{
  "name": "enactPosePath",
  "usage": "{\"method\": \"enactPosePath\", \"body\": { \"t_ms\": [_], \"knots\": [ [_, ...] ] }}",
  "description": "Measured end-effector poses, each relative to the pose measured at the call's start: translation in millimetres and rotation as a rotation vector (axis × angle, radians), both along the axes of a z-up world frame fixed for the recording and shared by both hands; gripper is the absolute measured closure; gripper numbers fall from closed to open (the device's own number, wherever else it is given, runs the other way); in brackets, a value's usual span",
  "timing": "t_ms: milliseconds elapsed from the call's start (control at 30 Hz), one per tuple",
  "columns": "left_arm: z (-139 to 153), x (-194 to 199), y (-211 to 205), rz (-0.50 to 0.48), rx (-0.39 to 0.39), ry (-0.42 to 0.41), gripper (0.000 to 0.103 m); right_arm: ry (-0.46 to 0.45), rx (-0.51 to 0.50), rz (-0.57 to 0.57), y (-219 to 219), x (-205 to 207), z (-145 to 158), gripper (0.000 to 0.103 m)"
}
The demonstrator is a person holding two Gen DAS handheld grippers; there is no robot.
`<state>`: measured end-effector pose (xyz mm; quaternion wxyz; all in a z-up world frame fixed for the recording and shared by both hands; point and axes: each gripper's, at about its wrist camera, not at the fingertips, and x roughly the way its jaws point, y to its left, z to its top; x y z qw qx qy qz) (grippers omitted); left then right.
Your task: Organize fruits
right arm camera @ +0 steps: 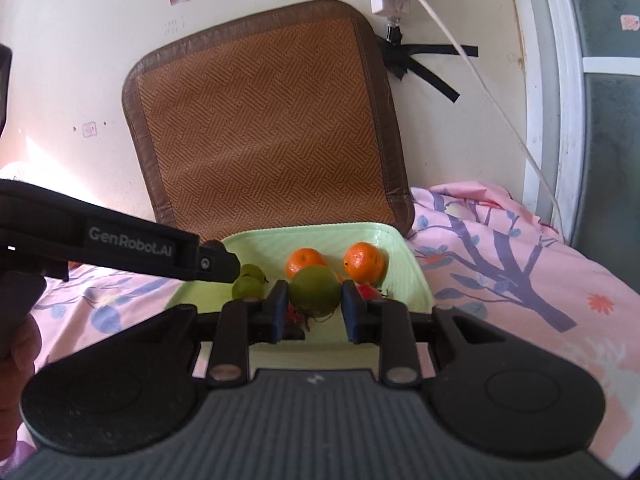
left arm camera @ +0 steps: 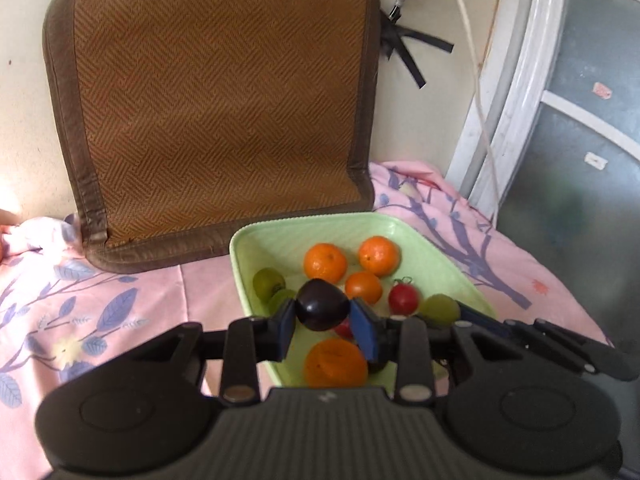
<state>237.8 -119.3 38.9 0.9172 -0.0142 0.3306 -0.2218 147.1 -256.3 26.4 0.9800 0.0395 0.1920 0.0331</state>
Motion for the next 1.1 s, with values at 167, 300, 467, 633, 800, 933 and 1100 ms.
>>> {"method": "enactPosePath", "body": {
  "t_ms": [167, 300, 467, 633, 800, 933, 1100],
  "knots": [
    [-7, -2, -9, 0.01, 0.06, -0.026, 0.062, -0.002, -0.007, 0.006, 1, 4, -2, 0.071],
    [-3, -9, -8, 0.032, 0.068, -0.047, 0.058, -0.008, -0.001, -0.012, -1, 2, 1, 0.063],
    [9, -33, -4, 0.052, 0.102, -0.103, 0.055, -0.038, 0.033, -0.036, -3, -20, 7, 0.059],
    [18, -70, 4, 0.08, 0.108, -0.148, 0.05, -0.076, 0.091, -0.077, 0, -59, 9, 0.059],
    [17, -113, 15, 0.105, 0.104, -0.172, 0.041, -0.066, 0.147, -0.111, 8, -101, 6, 0.059],
    [14, -143, 30, 0.126, 0.079, -0.166, 0.016, -0.027, 0.166, -0.108, 15, -127, 7, 0.059],
    [14, -175, 51, 0.179, 0.068, -0.189, 0.005, 0.011, 0.183, -0.095, 20, -153, 6, 0.053]
  ]
}}
